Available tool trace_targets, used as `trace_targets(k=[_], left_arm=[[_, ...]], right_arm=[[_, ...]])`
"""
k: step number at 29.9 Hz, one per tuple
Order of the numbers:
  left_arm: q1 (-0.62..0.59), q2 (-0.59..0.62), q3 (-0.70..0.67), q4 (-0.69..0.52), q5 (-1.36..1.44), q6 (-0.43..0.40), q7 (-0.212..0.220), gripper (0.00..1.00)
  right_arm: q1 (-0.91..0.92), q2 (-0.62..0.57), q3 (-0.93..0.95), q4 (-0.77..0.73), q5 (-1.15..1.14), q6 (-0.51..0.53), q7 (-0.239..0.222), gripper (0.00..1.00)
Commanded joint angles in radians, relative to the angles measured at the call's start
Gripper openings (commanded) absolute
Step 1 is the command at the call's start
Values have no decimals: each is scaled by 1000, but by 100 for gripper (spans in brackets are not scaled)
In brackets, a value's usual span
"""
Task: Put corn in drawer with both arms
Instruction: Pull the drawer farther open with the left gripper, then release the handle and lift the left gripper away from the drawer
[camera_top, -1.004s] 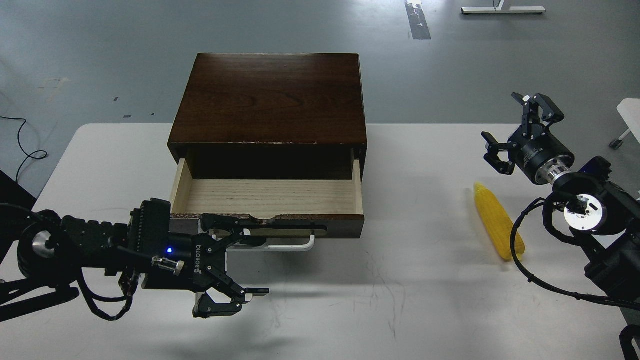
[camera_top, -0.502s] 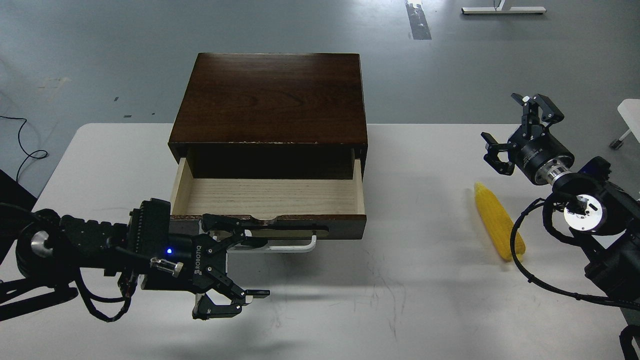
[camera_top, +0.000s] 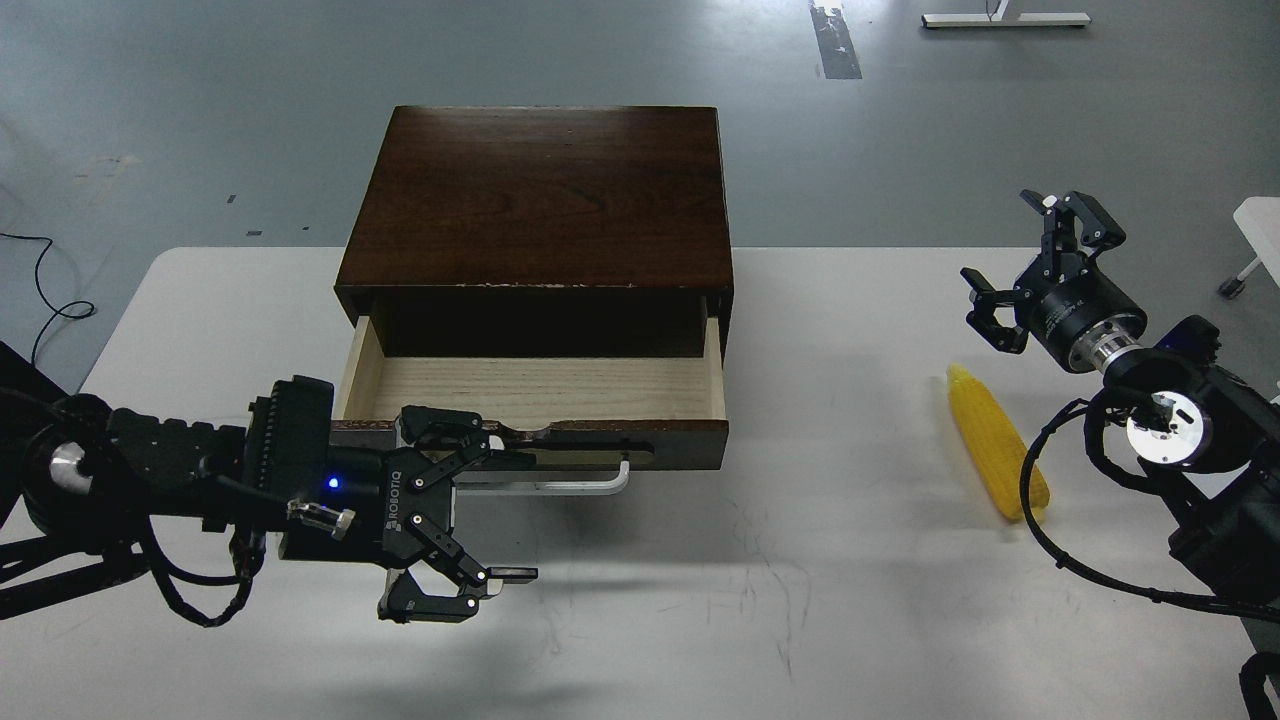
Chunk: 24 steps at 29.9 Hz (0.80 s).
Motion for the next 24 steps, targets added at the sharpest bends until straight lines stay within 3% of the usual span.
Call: trace_targets(k=[1, 9, 19, 24], left_arm=[[0, 11, 0, -8, 0, 5, 0, 92], [-17, 55, -5, -20, 0, 83, 0, 93], [-109, 195, -20, -20, 0, 283, 0, 97], [-164, 218, -54, -2, 0, 283, 0, 98]], right_arm=[[0, 0, -2, 0, 0, 0, 0, 100], [-2, 0, -3, 0, 0, 0, 0, 100], [-2, 0, -5, 0, 0, 1, 0, 100], [-2, 0, -6, 3, 0, 0, 0, 100]])
